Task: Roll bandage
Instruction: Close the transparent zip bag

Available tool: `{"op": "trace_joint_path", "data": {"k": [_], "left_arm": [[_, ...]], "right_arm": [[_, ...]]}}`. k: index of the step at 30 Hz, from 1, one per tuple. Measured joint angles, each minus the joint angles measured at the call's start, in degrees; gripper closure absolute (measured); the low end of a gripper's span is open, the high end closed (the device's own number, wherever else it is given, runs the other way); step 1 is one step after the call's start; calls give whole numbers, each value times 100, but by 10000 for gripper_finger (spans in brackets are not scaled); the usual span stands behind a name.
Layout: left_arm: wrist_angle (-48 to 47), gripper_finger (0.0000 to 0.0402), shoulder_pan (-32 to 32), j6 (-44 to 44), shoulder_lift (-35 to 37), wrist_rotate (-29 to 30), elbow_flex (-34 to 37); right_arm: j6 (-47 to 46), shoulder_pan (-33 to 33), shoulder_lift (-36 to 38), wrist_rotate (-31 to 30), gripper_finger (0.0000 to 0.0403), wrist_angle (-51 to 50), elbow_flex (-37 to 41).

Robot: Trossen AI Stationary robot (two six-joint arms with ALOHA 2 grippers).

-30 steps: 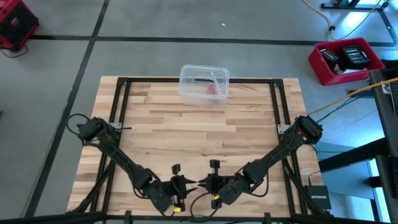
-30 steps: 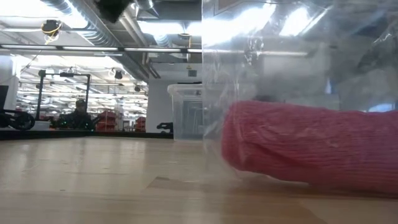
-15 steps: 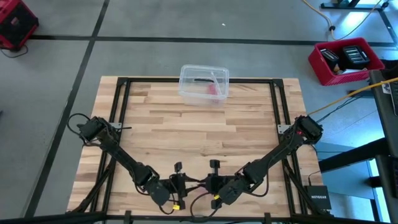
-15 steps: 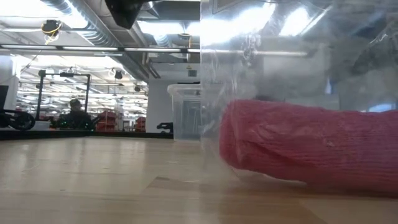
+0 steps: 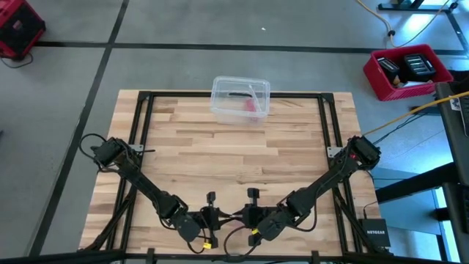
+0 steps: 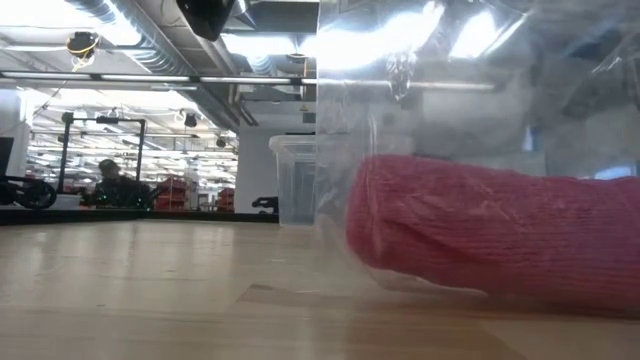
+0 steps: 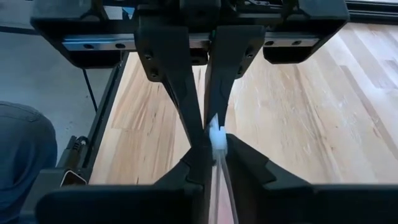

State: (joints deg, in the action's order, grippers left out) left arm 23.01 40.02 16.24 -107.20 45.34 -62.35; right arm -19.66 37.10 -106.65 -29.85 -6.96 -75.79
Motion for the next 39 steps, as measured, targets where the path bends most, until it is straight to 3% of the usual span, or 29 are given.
{"op": "trace_joint_path", "data": {"k": [5,10,16,21,32,39], "left_arm": [[1,401,-1,-23,0,2,0],[0,401,10,-81,0,72,0],[64,401,28,-170,0,225,-11],[56,401,72,-171,0,264,-11],[43,401,124,-9,0,308,-11],[50,358,13,220,4,-39,-85]], "right_arm": [[55,-12,0,16,352,-4,0],[70,0,32,49,388,-109,0],[-130,1,233,51,373,-492,-2],[-136,44,264,173,390,-682,-4],[-405,288,267,137,387,-1258,2],[-407,228,267,84,383,-1220,2]]}}
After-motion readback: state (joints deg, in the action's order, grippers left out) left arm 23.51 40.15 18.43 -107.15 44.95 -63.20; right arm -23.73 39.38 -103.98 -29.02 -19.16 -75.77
